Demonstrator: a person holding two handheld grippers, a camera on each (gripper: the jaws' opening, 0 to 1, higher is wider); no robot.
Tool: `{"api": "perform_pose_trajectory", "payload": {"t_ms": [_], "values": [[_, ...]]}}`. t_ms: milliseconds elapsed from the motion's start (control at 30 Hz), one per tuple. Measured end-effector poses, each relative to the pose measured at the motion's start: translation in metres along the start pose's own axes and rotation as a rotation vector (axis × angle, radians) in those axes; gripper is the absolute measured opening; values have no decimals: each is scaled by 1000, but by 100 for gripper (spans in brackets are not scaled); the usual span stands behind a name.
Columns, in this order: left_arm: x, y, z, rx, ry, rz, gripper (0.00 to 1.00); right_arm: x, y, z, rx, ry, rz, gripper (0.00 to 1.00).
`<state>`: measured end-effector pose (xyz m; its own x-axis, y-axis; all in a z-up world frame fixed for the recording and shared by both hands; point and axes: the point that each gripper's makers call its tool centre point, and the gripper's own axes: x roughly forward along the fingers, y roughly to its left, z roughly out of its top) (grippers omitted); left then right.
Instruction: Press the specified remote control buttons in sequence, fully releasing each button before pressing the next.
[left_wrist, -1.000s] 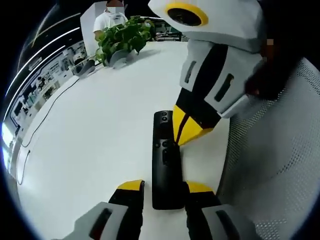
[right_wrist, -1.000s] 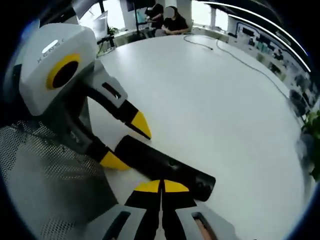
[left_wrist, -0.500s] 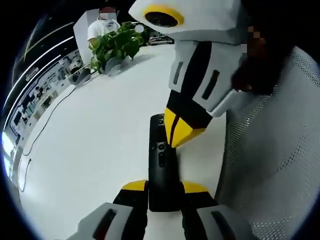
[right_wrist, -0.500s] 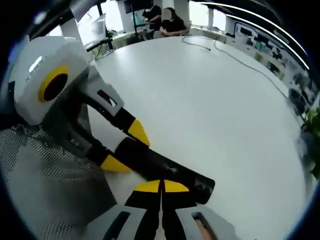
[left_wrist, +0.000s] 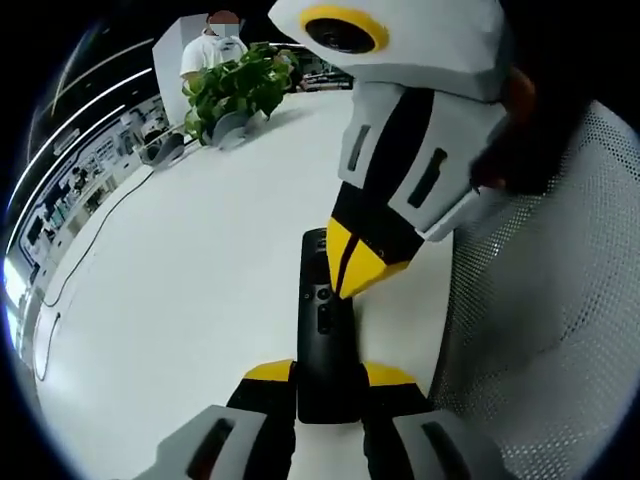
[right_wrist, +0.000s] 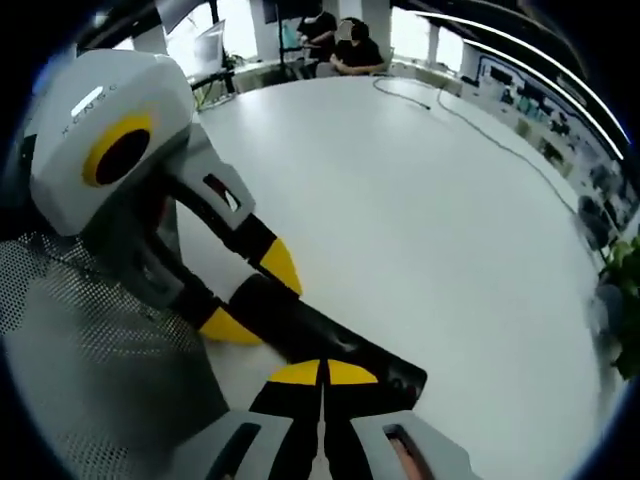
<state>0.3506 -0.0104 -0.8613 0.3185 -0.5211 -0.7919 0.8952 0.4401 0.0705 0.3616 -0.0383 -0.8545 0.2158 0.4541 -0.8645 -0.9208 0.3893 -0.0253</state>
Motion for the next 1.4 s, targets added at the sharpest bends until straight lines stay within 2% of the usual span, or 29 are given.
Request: {"api": "perform_pose_trajectory", "payload": {"t_ms": [33,167,333,633,700,800,867,1100,1167,1267,1400], "values": [[0,1,0,-2,1,-1,23,1,1,0,-23,-2,-3,0],[-1,1,0,-7,-7,-5,23,0,0,-1,-22,16,-11,0],[0,1,0,-14,-5,-6,24,-2,-1,-1,35,6,6,0],[0,1,0,-13,-5,-8,24,-2,0,-2,47,9,18,0],[0,1,0,-11,-5,-8,24,-2,-1,-1,66,3,23,0],[0,0,1,-2,-11,-13,24,-3,0,8,147,-39,52,0],[1,0,1,0,-14,-16,24,-3,-2,11,161,-46,49,0],[1,-5,2,20,-21,-34,24,0,3,11,122,-41,51,0],[2,-7,3,39,-24,-43,24,1,3,12,121,-42,51,0],[2,-6,3,31,-23,-45,24,1,6,8,126,-22,69,0],[2,-6,3,32,-24,-46,24,0,5,6,124,-31,70,0]]}}
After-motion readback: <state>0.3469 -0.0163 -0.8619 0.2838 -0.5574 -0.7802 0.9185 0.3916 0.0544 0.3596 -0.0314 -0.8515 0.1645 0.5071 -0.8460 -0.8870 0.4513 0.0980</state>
